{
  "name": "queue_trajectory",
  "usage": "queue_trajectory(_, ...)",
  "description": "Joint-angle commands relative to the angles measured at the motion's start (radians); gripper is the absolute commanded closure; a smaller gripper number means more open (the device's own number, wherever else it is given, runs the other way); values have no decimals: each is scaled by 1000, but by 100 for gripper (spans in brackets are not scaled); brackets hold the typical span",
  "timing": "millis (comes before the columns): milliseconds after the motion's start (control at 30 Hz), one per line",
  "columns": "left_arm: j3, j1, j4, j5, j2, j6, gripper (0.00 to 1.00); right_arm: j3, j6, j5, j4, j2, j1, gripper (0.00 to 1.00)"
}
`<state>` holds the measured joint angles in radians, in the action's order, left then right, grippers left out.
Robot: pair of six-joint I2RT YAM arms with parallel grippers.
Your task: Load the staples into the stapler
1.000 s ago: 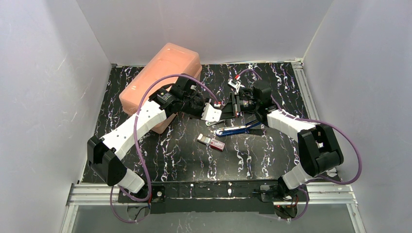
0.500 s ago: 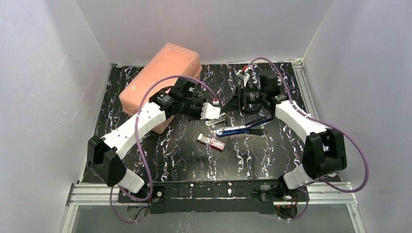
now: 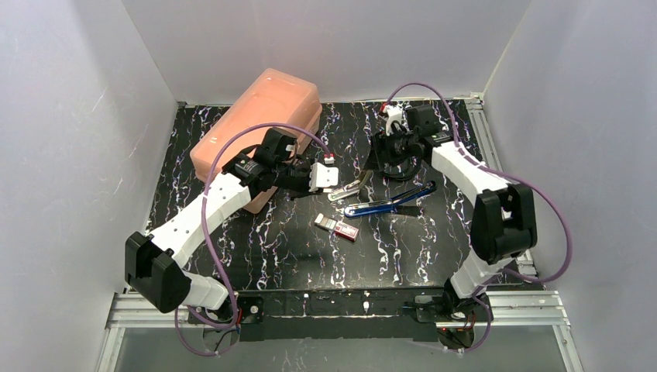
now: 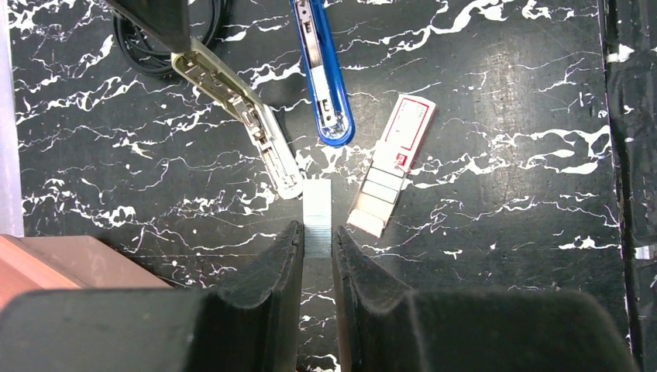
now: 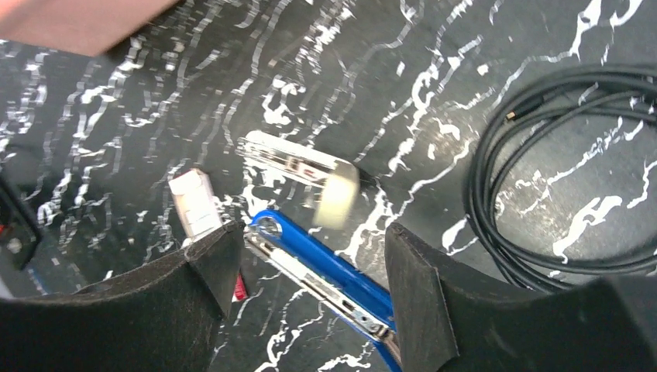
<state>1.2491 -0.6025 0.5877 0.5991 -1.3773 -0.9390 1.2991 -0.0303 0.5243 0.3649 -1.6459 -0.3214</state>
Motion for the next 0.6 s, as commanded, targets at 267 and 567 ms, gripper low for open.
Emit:
queue_trajectory(267,-21,6,-16,38,34,17,96,50,23,-74,-37,-141,-40,26)
queue_trajectory(567,-47,7,-56,18,25,36,96,53,52,-90,-60,-167,-63,29)
